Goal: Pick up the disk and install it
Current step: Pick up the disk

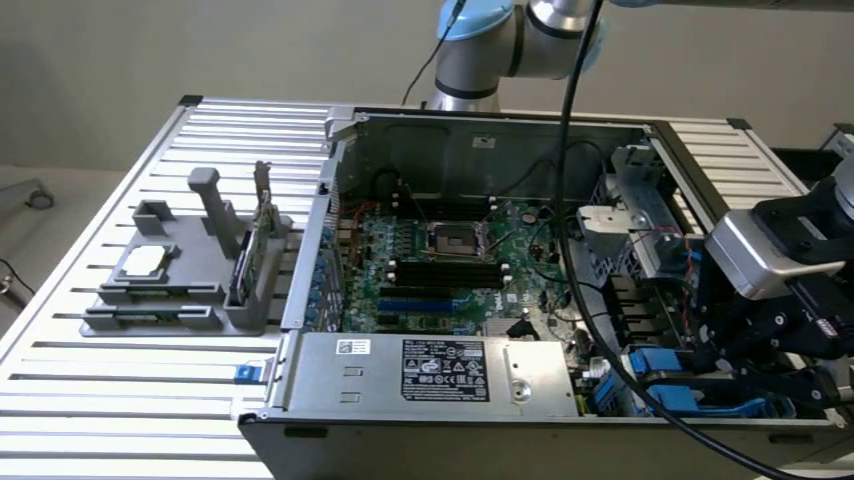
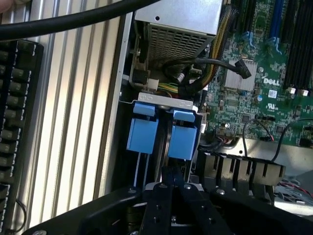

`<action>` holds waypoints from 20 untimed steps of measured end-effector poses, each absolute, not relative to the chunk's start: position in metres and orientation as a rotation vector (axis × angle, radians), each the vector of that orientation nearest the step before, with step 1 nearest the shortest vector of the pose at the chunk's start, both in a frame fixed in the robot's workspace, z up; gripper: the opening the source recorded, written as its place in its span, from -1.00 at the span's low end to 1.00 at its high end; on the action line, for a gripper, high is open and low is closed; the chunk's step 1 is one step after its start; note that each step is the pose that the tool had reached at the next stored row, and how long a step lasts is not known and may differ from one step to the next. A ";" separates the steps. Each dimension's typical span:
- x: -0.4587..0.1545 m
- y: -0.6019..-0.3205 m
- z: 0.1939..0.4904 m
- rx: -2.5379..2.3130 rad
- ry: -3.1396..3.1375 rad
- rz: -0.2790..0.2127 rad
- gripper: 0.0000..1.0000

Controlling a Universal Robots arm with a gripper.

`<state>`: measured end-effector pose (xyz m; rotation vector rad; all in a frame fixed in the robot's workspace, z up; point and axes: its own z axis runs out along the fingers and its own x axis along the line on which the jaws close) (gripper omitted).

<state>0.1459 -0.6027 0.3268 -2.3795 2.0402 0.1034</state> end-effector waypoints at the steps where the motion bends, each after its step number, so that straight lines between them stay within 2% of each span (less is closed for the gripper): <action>1: 0.146 -0.603 0.327 -2.379 2.040 0.105 -0.79; 13: 0.146 -0.603 0.364 -2.376 2.038 0.119 -0.76; 14: 0.146 -0.603 0.367 -2.376 2.037 0.119 -0.65; 15: 0.146 -0.603 0.370 -2.376 2.037 0.120 -0.65; 17: 0.146 -0.603 0.373 -2.375 2.036 0.121 -0.40; 18: 0.146 -0.603 0.375 -2.375 2.036 0.121 -0.40; 20: 0.146 -0.603 0.376 -2.374 2.035 0.123 -0.16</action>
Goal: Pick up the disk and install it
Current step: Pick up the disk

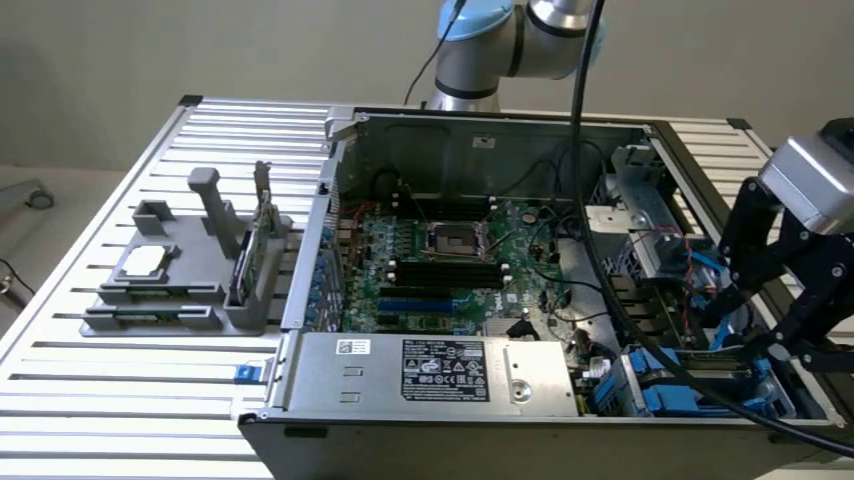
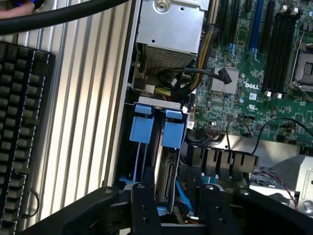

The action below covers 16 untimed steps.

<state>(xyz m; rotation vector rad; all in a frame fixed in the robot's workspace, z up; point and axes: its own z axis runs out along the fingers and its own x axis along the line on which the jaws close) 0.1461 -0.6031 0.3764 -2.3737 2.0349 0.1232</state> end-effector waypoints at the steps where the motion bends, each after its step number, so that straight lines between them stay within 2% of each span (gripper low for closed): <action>1: 0.146 -0.603 0.377 -2.373 2.034 0.125 -0.16; 2: 0.146 -0.603 0.377 -2.372 2.034 0.125 -0.04; 16: 0.146 -0.603 0.377 -2.372 2.034 0.126 -0.04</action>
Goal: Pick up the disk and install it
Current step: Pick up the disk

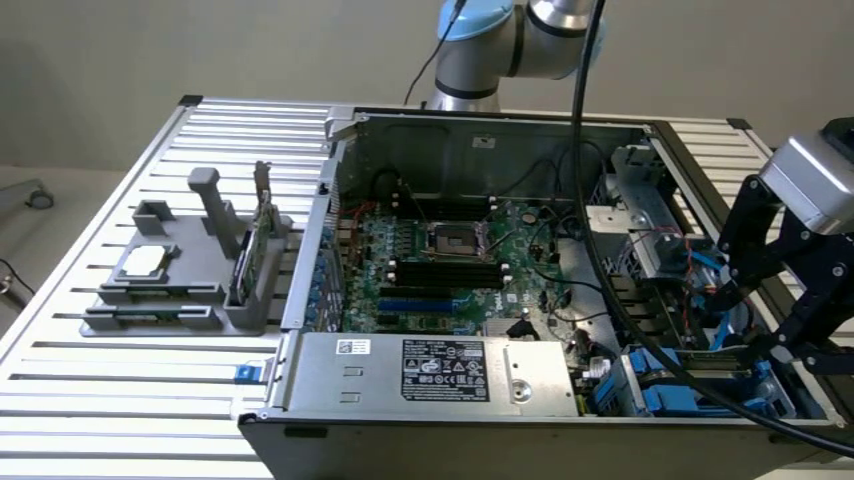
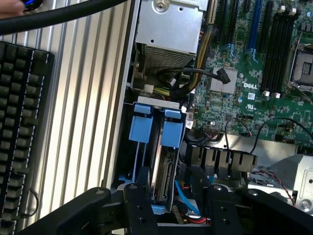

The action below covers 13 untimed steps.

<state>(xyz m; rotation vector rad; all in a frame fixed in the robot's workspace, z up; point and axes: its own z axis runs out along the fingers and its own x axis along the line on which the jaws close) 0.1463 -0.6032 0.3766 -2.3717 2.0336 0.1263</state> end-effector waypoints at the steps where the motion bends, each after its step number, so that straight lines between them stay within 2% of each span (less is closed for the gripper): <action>1: 0.146 -0.603 0.377 -2.372 2.034 0.126 -0.04; 13: 0.146 -0.603 0.376 -2.169 2.239 0.123 -0.04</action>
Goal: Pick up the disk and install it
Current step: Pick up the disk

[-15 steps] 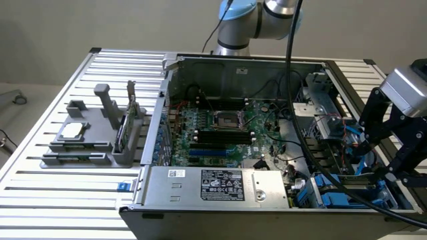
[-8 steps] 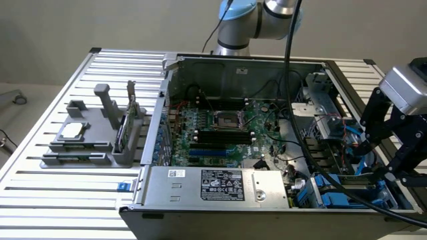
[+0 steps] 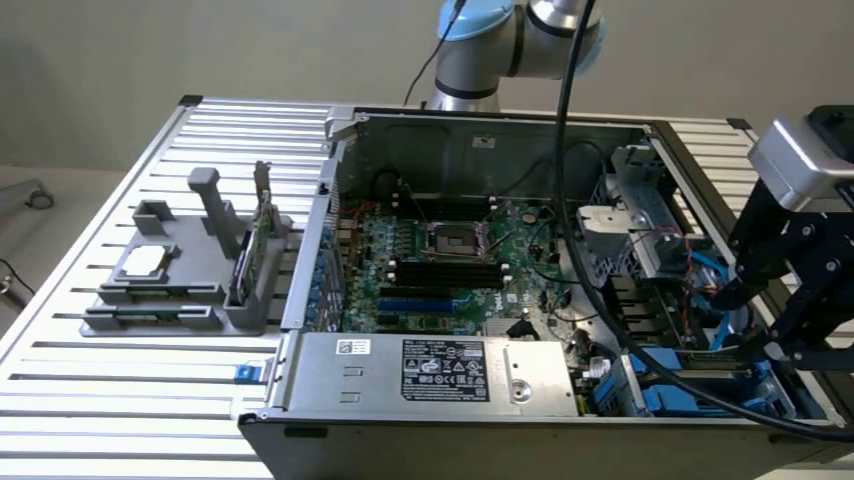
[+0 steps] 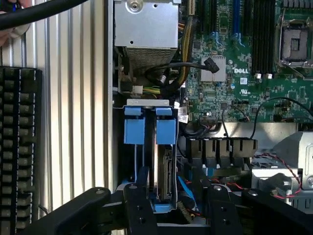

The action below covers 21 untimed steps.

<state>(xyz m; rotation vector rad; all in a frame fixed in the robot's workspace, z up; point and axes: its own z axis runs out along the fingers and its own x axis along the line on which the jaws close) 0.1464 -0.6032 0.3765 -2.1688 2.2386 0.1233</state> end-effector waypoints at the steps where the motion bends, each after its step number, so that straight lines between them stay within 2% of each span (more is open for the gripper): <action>1: 0.146 -0.603 0.376 -2.148 2.257 0.123 -0.04; 21: 0.146 -0.603 0.376 -1.698 2.597 0.114 -0.04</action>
